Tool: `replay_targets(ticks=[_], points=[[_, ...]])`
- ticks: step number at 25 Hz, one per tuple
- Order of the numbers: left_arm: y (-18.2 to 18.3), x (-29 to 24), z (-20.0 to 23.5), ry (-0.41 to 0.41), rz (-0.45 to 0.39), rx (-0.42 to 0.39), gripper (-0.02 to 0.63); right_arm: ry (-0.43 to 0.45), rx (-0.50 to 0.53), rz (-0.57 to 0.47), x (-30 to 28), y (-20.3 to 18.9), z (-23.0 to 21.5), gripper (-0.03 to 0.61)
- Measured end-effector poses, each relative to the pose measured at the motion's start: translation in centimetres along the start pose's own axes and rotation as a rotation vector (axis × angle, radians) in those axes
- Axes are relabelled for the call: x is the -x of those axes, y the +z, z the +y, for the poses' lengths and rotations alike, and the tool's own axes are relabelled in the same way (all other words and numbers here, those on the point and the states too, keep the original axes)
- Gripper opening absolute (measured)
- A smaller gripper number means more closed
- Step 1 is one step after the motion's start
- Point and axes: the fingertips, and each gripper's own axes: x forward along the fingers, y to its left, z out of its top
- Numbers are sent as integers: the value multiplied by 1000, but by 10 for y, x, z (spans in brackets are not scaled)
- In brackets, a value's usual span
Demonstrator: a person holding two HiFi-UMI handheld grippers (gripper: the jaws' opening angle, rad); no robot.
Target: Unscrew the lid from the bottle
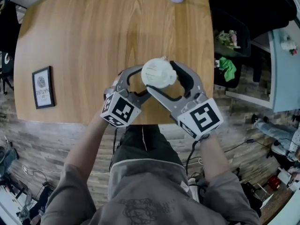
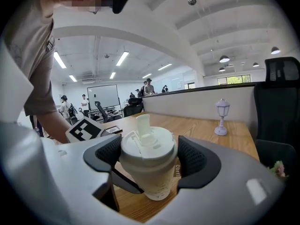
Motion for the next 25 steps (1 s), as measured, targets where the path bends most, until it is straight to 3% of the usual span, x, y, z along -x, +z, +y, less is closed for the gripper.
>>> replay_targets(ticks=[3,11,16,20,24,25], points=[[-1,2,-1,-19,-3,4,322,89,20,27,1,-1,4,382],[-1,2,-1,-47,-18,8,319,434,127,67,1,-2,7,382],[-1,2,-1,-49,-24,14,318,543,157,105,1,-2,8,383],[-3,4,-1,-35,-23,34,316,495,99,127,-2,-6,7,383],[-4,3,-2,7,-24,70,314,213,-26,-11,0,3,2,420],[-3,2,-3,22,-26,79,313,142,-76,-53,1,5,2,454]])
